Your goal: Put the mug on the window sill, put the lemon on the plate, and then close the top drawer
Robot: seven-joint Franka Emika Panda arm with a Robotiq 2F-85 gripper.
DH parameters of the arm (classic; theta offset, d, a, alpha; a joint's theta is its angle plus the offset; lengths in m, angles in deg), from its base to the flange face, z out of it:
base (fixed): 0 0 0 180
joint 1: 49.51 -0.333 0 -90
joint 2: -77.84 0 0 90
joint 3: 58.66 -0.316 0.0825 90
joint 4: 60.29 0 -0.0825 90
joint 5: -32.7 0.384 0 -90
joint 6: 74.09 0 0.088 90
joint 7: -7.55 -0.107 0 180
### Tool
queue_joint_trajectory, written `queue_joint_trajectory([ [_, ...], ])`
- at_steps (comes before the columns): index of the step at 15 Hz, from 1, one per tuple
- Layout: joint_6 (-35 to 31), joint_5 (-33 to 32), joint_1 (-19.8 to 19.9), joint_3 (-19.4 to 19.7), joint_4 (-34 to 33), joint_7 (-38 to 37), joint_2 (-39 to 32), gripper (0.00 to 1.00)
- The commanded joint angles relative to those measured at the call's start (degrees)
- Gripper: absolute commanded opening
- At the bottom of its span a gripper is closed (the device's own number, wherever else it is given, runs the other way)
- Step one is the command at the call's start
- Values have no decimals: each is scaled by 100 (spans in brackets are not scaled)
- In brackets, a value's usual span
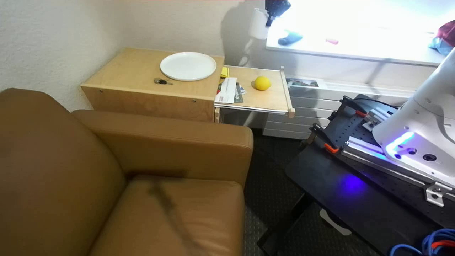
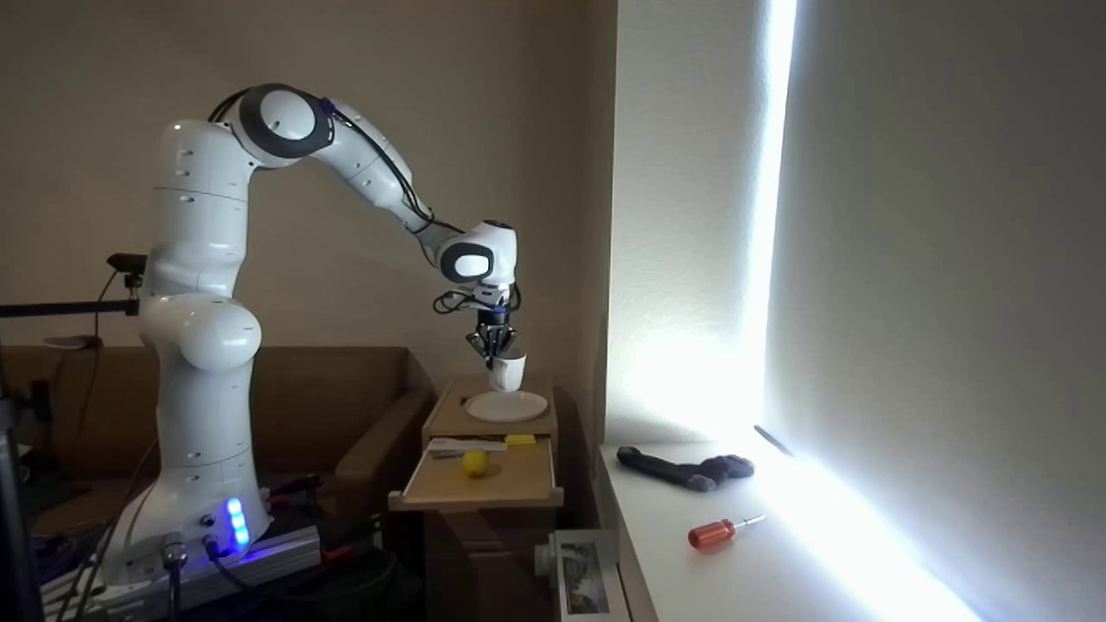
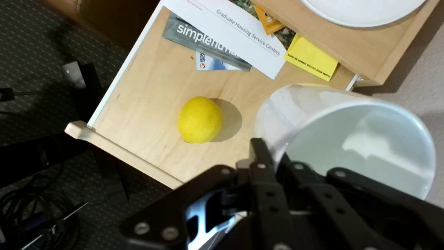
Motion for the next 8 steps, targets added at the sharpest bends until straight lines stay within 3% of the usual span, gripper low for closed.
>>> queue_joint_trajectory([
  [1,33,-1,159,-106,17,18,52,5],
  [4,39,11,122,-169,62,12,82,1],
  [8,-91,-156,511,237,-407,-522,-482,1],
])
